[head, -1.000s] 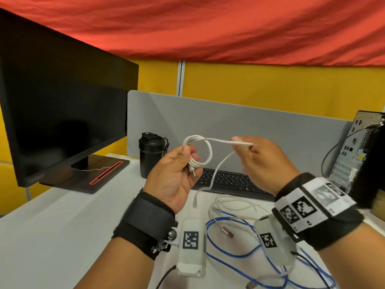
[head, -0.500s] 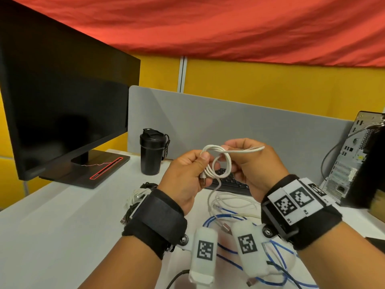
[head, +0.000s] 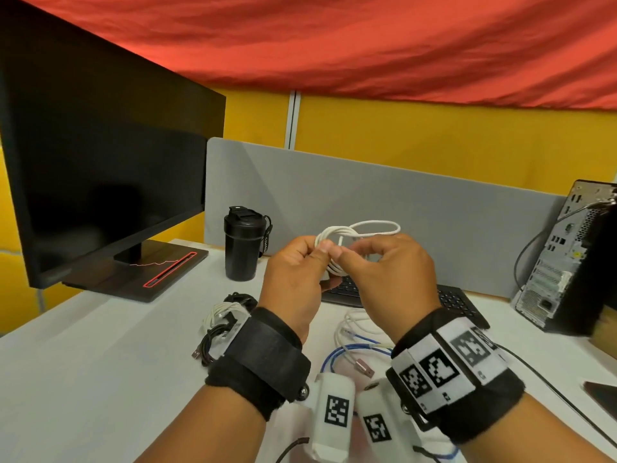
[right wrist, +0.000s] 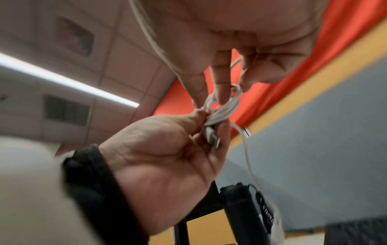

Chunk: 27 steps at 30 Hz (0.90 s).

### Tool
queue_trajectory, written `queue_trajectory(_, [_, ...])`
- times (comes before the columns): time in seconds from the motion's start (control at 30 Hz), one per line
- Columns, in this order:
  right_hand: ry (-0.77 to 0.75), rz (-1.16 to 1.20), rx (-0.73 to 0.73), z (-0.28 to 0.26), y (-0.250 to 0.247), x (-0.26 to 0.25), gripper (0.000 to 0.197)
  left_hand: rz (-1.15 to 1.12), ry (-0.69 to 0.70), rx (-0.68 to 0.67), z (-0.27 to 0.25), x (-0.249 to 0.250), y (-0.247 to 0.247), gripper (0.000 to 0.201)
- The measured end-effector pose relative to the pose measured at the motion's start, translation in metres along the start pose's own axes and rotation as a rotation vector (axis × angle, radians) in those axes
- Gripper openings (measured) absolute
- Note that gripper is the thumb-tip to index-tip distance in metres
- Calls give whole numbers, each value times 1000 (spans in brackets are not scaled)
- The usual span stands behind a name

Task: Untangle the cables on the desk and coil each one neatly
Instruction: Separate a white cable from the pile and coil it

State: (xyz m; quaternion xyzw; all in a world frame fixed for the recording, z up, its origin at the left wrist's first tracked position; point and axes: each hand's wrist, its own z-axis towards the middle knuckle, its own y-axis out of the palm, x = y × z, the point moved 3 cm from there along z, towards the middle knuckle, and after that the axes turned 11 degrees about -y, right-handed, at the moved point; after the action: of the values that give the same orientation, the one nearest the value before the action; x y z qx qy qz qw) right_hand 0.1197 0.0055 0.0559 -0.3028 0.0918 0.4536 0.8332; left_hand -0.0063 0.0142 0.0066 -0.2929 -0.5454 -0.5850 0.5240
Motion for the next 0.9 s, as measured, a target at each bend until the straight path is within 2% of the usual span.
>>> queue_trajectory(0.2, [194,390,-2,1,10,5,17,1,-17,-59,2,-3,-1,21])
queue_trajectory(0.33, [351,681,-72,-1,-10,12,23,-108,-92,50,11,1,-18,21])
queue_trajectory(0.4, [344,842,-154,3,-34,17,14,-141,-128,113,16,4,-33,22])
queue_trajectory(0.47, [307,981,-196,7,-58,23,7,-144,-149,122,19,5,-40,24])
queue_trajectory(0.57, [241,1074,-322,1,-72,25,10,-201,-207,122,18,1,-38,24])
queue_trajectory(0.63, [176,1006,-528,-10,-71,21,14,-229,-241,159,18,-2,-39,23])
queue_trajectory(0.7, [91,759,-811,-24,-64,19,26,-324,-264,181,19,-2,-43,22])
queue_trajectory(0.77, [39,517,-1012,-37,-53,17,18,-433,-299,184,19,1,-42,22])
queue_trajectory(0.83, [-40,277,-1106,-41,-40,19,10,-499,-346,128,16,4,-34,22])
queue_trajectory(0.9, [-141,-35,-1101,-33,-31,26,13,-529,-394,32,11,8,-23,21])
